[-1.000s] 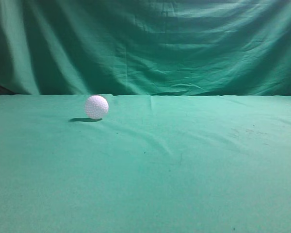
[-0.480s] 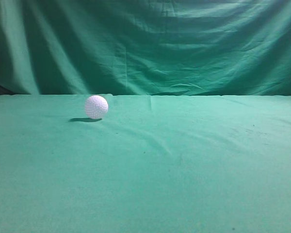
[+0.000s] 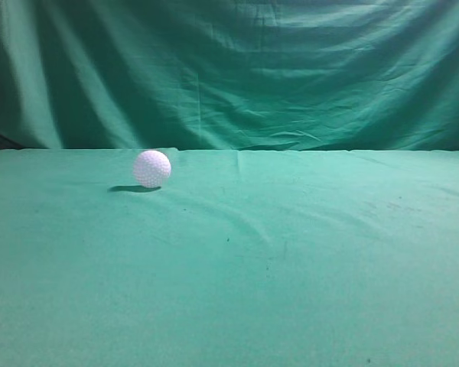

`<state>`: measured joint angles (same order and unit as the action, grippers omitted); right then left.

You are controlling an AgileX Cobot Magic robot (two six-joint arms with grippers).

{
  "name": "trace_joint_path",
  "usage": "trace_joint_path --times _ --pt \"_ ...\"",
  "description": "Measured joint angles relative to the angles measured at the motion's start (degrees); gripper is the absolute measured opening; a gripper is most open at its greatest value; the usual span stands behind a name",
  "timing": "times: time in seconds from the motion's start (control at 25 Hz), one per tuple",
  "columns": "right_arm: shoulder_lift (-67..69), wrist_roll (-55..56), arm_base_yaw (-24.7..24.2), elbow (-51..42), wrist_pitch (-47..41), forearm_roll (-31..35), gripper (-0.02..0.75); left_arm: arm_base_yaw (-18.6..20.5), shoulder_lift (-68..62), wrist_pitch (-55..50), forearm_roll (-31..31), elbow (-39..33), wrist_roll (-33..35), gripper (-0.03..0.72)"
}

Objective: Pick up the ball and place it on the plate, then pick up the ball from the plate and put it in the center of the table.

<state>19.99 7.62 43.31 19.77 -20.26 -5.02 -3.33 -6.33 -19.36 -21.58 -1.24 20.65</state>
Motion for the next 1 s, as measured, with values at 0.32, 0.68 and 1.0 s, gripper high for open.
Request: trace_joint_path --times 0.32,0.68,1.0 --pt "0.0 -0.6 0.0 -0.4 4.0 4.3 0.057 0.0 0.0 0.0 0.0 0.0 0.0 0.000" --pt "0.0 -0.6 0.0 -0.4 0.1 2.3 0.057 0.0 0.0 0.0 0.0 0.0 0.0 0.000" --pt "-7.0 -0.7 -13.7 -5.4 -2.0 2.3 0.057 0.0 0.0 0.0 0.0 0.0 0.0 0.000"
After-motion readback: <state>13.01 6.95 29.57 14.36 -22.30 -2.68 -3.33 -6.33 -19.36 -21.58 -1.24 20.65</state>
